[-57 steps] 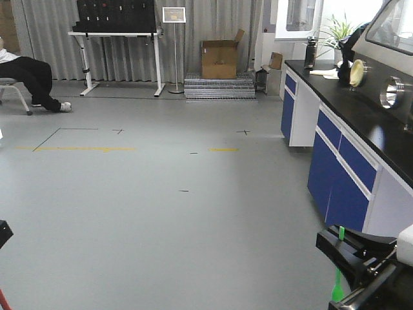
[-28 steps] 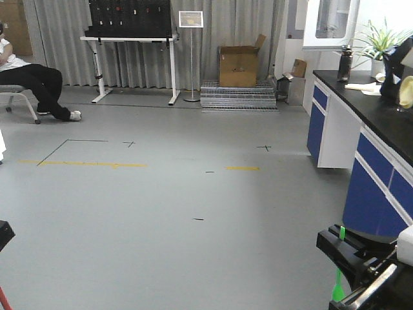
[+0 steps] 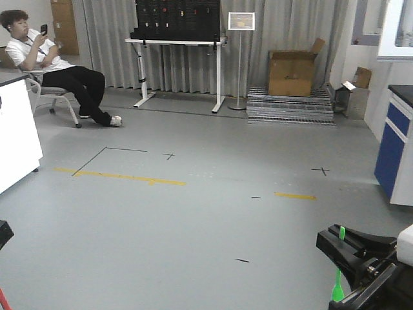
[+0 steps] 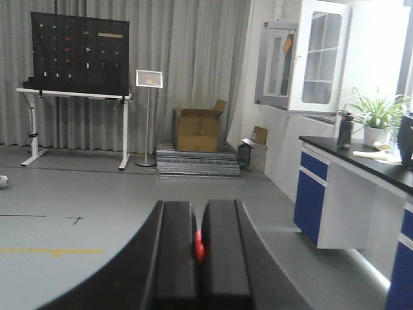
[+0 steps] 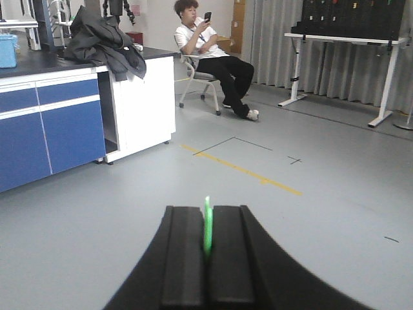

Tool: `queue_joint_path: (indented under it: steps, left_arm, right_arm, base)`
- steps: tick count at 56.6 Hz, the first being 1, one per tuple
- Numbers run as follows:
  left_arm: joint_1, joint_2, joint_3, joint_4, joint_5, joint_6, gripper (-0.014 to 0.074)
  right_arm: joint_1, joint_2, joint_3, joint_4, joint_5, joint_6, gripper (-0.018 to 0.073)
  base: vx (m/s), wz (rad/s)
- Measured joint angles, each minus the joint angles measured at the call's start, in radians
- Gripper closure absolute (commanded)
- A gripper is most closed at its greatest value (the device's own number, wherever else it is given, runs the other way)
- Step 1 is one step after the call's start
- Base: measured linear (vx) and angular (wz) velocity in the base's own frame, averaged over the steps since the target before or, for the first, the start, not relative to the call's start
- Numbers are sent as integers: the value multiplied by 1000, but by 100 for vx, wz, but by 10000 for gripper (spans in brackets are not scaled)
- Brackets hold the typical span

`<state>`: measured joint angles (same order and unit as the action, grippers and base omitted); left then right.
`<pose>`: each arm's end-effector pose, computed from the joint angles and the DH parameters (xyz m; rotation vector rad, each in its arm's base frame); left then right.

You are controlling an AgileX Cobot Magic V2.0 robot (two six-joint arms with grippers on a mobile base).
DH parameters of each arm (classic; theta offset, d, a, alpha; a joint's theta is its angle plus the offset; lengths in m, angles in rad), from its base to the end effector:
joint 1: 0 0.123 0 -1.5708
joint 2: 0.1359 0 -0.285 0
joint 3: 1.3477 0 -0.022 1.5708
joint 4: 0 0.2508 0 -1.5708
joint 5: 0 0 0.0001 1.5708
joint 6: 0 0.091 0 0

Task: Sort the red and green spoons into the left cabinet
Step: 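Drive the base away from the bench holding both spoons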

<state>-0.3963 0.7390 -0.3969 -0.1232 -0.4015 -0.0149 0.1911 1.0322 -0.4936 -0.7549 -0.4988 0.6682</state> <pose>0.1451 -0.0560 0.3127 0.1525 1.4309 -0.3976 0.1999 0.0690 0.2892 -0.4289 1.5993 0.4028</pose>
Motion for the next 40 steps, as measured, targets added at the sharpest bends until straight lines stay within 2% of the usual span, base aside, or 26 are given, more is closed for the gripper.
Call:
queue_joint_path:
  steps: [17,40]
  left_arm:
    - [0,0,0,0,0,0,596]
    - [0,0,0,0,0,0,596]
  right_arm:
    - [0,0,0,-1,0,0,565]
    - [0,0,0,-1,0,0,565]
  base:
    - [73,15]
    - [77,-1]
